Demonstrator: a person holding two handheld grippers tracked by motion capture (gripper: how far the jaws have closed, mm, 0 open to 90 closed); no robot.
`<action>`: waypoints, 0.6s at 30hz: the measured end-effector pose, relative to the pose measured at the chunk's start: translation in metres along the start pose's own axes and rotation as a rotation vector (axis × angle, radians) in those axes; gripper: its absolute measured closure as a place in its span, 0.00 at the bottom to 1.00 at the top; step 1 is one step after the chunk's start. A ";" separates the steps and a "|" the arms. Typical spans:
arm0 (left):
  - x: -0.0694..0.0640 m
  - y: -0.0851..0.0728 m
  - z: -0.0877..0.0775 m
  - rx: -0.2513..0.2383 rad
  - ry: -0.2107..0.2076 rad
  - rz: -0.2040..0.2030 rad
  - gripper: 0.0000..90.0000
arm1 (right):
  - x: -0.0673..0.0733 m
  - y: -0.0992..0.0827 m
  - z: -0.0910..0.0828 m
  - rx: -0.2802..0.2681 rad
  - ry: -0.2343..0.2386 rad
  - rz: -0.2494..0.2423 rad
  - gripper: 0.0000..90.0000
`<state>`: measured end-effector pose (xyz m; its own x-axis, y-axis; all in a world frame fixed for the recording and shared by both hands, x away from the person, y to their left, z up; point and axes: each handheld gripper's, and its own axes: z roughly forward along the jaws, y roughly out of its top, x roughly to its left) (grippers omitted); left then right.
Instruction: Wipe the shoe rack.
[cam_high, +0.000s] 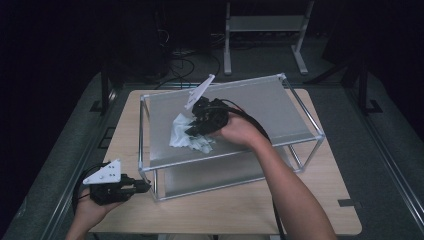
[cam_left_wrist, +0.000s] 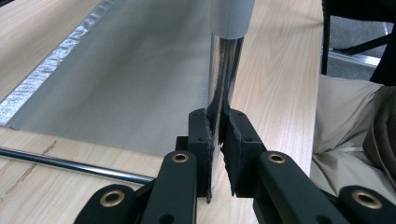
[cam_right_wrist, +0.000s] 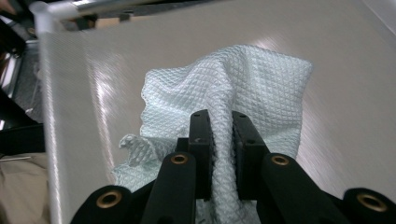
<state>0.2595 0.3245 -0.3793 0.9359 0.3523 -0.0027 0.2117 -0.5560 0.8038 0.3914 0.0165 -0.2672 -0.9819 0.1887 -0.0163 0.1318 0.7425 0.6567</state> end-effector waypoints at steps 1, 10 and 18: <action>0.000 0.001 0.001 0.000 0.001 0.002 0.90 | 0.000 -0.001 -0.001 -0.006 -0.004 0.003 0.89; 0.001 -0.002 0.000 -0.013 0.002 -0.006 0.90 | 0.017 0.026 0.021 -0.019 0.042 -0.067 0.89; 0.000 -0.002 0.000 -0.006 0.006 -0.006 0.90 | -0.003 -0.018 -0.016 -0.008 -0.021 0.029 0.89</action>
<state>0.2595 0.3256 -0.3806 0.9328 0.3603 -0.0039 0.2155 -0.5493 0.8073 0.3896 -0.0073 -0.2668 -0.9746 0.2235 -0.0127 0.1590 0.7314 0.6632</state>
